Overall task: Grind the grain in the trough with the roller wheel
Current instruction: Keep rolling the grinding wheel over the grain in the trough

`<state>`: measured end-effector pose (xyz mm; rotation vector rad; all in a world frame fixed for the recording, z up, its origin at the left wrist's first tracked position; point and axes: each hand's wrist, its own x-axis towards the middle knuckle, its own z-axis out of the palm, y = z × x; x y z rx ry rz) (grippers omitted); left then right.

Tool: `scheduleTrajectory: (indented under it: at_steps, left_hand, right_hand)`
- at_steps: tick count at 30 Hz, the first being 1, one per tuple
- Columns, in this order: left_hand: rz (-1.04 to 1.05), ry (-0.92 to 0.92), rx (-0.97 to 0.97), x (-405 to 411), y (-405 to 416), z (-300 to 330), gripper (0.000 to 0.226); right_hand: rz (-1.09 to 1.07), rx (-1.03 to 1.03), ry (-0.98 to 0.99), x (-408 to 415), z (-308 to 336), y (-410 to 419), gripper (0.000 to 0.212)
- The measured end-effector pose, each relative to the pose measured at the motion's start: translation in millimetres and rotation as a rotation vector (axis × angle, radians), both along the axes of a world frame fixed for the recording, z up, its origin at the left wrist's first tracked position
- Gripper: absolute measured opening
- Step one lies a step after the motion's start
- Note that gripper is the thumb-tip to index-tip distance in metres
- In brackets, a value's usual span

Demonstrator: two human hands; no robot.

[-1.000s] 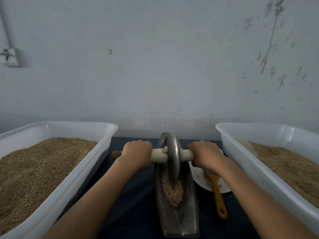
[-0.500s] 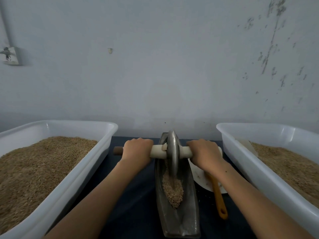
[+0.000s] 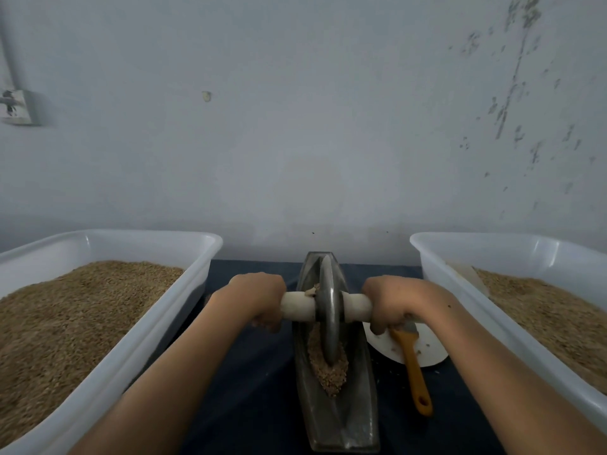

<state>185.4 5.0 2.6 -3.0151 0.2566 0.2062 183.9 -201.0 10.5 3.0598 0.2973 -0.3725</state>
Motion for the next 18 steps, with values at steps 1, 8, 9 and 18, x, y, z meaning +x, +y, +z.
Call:
scheduleTrajectory:
  at_steps: [1,8,9,18]
  left_hand:
    - [0.009,-0.071,0.023,1,-1,-2,0.037]
    - [-0.006,-0.501,-0.009,7,-6,-18,0.024]
    - [-0.014,-0.488,-0.007,7,-6,-18,0.025]
    - [-0.033,0.134,-0.09,5,7,-1,0.017]
  right_hand:
    - [0.008,-0.029,-0.068,1,-2,1,0.035]
    - [0.013,0.006,-0.512,9,-21,3,0.016]
    - [0.015,0.005,-0.505,8,-20,3,0.016]
    - [0.013,-0.023,0.005,-1,-1,-2,0.038]
